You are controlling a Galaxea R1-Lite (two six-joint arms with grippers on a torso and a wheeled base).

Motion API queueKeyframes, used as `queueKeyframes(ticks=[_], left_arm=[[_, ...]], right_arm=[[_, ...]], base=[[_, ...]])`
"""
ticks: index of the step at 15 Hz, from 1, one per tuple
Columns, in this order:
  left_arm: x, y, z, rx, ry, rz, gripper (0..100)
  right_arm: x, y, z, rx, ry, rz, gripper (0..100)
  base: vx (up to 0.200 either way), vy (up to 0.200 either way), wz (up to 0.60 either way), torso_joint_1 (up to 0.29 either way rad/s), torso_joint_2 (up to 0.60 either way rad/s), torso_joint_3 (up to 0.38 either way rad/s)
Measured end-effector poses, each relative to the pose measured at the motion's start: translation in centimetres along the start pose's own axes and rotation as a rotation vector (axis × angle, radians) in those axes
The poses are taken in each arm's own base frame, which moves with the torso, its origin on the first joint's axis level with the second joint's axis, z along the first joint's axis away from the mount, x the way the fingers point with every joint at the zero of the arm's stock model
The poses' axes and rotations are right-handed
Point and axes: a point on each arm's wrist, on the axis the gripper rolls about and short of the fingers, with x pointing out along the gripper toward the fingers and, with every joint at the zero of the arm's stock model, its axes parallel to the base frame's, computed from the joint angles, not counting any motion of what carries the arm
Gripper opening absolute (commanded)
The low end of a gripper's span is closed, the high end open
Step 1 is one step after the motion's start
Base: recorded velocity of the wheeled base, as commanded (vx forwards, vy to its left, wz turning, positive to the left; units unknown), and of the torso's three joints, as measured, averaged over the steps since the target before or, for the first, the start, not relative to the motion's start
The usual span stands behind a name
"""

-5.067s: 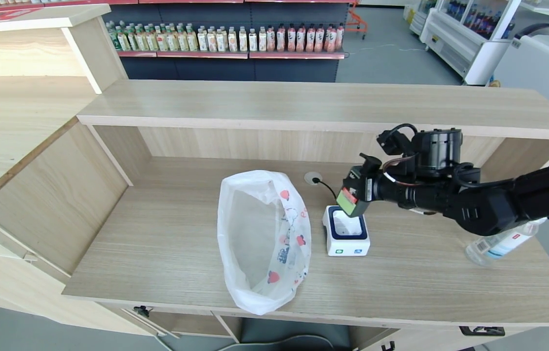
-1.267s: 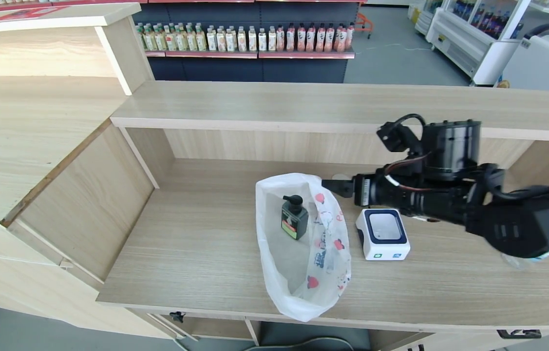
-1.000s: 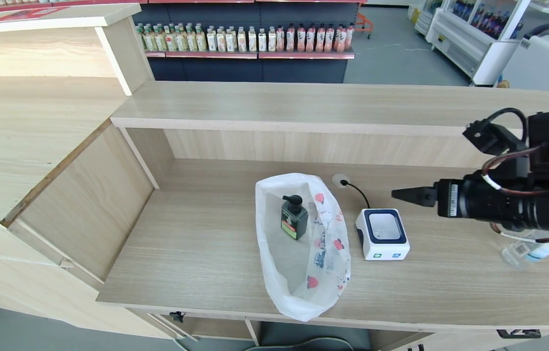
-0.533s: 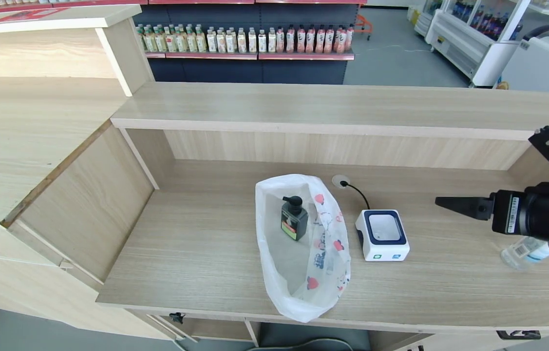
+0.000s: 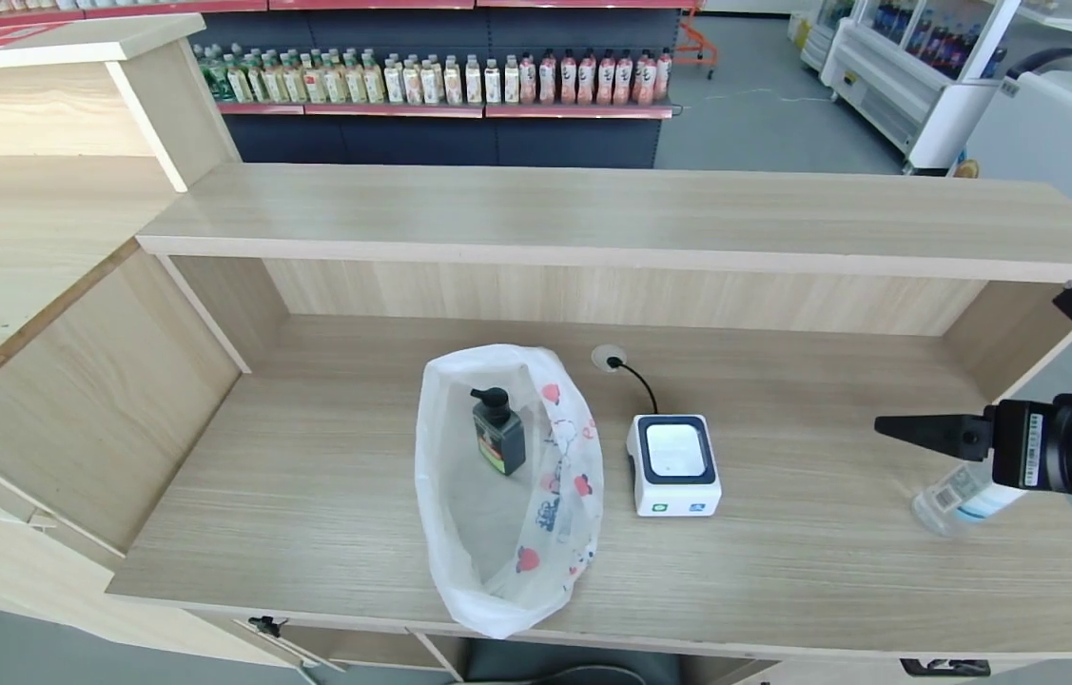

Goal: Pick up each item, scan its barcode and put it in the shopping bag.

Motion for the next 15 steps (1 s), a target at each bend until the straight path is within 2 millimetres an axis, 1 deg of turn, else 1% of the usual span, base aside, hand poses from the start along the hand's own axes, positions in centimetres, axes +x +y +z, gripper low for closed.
queueKeyframes(ticks=[3, 7, 12, 15], left_arm=[[0.0, 0.0, 0.0, 0.0, 0.0, 0.0, 100], [0.0, 0.0, 0.0, -0.001, 0.0, 0.0, 100], [0.0, 0.0, 0.0, -0.004, 0.0, 0.0, 100], [0.0, 0.0, 0.0, -0.001, 0.0, 0.0, 100]], right_arm=[[-0.5, 0.0, -0.3, 0.001, 0.011, -0.002, 100], [-1.1, -0.1, -1.2, 0.004, 0.043, -0.009, 100], [-2.5, -0.1, -2.6, 0.006, 0.107, -0.016, 100], [-3.3, -0.3, -3.7, 0.003, 0.164, -0.073, 100]], base=[[0.0, -0.2, 0.0, 0.002, 0.0, 0.005], [0.0, -0.2, 0.0, 0.002, 0.0, 0.0], [0.0, -0.2, 0.0, 0.002, 0.0, 0.001], [0.0, 0.0, 0.0, 0.0, 0.0, 0.0]])
